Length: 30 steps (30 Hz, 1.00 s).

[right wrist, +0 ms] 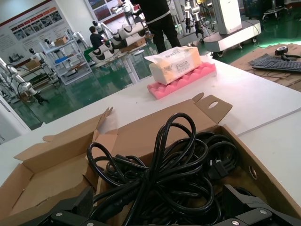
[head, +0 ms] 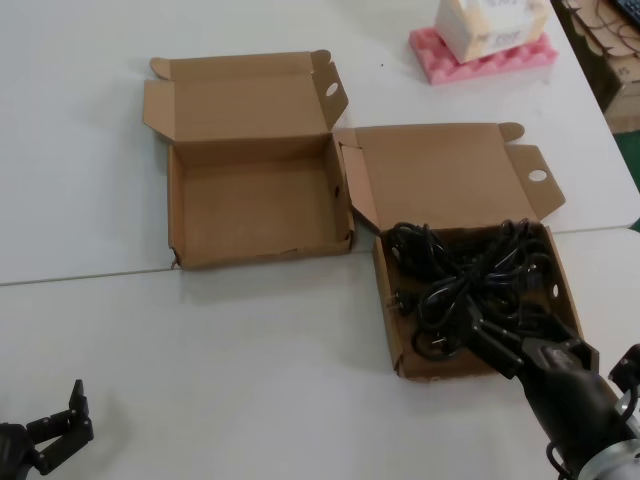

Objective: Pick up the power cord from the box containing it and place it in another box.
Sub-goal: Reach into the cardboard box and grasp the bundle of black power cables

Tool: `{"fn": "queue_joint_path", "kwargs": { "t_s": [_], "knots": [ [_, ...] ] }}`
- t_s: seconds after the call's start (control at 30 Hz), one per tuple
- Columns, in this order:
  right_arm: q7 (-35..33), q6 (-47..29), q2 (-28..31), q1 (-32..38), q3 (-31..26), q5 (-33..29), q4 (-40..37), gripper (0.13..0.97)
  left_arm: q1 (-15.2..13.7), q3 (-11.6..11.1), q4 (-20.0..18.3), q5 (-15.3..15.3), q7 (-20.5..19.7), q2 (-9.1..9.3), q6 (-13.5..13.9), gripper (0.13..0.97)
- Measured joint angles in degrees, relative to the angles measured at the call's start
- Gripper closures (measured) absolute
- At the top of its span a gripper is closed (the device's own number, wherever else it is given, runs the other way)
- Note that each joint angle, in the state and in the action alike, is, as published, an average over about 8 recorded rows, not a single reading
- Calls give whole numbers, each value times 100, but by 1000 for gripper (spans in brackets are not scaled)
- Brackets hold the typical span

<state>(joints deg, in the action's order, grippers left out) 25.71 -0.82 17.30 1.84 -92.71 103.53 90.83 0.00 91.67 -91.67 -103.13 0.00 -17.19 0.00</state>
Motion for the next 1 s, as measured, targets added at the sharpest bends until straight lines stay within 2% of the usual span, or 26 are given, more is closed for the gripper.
{"fn": "queue_joint_path", "kwargs": {
  "t_s": [0.33,0.5,0.63,0.77,0.87,1.0],
  "knots": [
    [0,0,0,0,0,0,0,129,0,0,0,0,0,0,0,132],
    [0,337,326,17,-322,188,160,129,0,0,0,0,0,0,0,132],
    [0,1026,977,153,-1058,591,413,129,0,0,0,0,0,0,0,141],
    [0,1782,1707,490,-2082,806,579,129,0,0,0,0,0,0,0,160],
    [0,2218,2164,857,-2931,666,572,129,0,0,0,0,0,0,0,169],
    [0,2579,2554,1409,-3956,243,408,129,0,0,0,0,0,0,0,221]
  ]
}}
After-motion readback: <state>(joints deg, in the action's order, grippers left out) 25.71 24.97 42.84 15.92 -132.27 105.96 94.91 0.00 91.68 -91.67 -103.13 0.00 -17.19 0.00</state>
